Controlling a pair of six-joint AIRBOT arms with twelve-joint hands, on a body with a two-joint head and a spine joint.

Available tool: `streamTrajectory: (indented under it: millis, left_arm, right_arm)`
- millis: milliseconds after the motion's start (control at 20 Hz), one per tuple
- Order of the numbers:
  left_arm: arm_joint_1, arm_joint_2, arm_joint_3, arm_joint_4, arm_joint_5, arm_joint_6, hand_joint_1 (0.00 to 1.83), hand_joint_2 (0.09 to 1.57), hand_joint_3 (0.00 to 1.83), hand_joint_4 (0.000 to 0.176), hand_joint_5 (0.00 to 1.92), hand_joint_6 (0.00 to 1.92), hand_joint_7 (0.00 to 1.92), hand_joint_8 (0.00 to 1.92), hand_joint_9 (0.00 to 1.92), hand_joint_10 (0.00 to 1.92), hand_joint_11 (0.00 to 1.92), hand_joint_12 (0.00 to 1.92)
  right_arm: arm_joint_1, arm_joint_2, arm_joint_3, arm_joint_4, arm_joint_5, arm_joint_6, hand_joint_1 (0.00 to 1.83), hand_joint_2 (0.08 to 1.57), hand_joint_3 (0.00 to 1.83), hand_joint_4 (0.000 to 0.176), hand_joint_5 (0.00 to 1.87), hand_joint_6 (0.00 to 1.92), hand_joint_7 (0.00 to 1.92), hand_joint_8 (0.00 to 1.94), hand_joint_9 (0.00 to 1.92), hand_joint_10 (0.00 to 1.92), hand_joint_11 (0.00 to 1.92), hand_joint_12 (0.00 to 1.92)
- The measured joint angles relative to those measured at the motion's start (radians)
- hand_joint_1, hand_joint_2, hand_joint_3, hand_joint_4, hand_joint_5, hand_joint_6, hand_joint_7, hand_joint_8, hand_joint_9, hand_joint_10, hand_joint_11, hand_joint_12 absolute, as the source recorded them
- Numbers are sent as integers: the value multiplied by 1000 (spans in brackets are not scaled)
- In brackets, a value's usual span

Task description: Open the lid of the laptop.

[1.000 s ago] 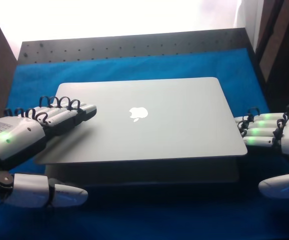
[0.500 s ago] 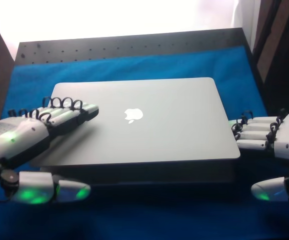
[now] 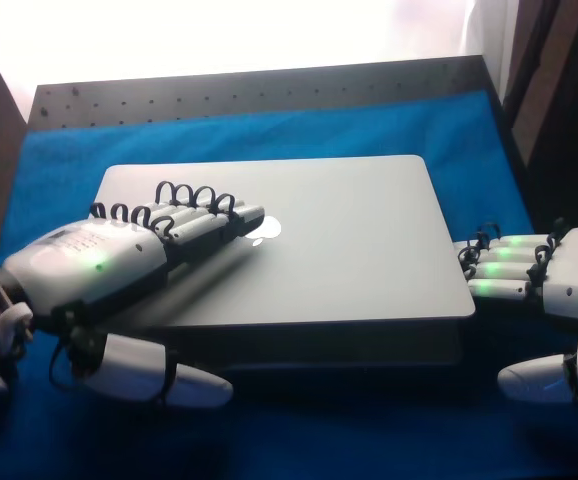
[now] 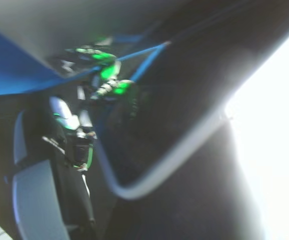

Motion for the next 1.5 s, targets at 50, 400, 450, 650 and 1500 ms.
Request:
streamTrajectory:
  millis: [50, 400, 450, 650, 1500]
  left_arm:
    - [-7, 0, 5, -2, -1, 0, 836, 979, 22, 0, 0, 0, 0, 0, 0, 0, 0, 0]
    - [-104, -42, 50, 23, 49, 37, 972, 1090, 20, 6, 0, 0, 0, 0, 0, 0, 0, 0]
    - [-127, -42, 60, 24, 54, 50, 985, 1089, 14, 11, 0, 0, 0, 0, 0, 0, 0, 0]
    - [-167, -57, 86, -20, 46, 66, 944, 1062, 0, 0, 0, 0, 0, 0, 0, 0, 0, 0]
    - [-462, -223, 339, -145, 175, 159, 883, 1053, 0, 96, 0, 0, 0, 0, 0, 0, 0, 0]
  right_arm:
    - [0, 0, 0, 0, 0, 0, 0, 1406, 3, 0, 0, 0, 0, 0, 0, 0, 0, 0]
    - [0, -2, 0, 2, 0, 0, 20, 1413, 1, 0, 0, 0, 0, 0, 0, 0, 0, 0]
    - [0, -3, 0, 2, 1, 0, 5, 1420, 3, 0, 0, 0, 0, 0, 0, 0, 0, 0]
    - [0, -8, 0, -2, 3, 1, 76, 1413, 0, 0, 0, 0, 0, 0, 0, 0, 0, 0]
    - [0, -16, 8, -19, 7, 5, 0, 1430, 1, 0, 9, 1, 0, 0, 0, 0, 0, 0]
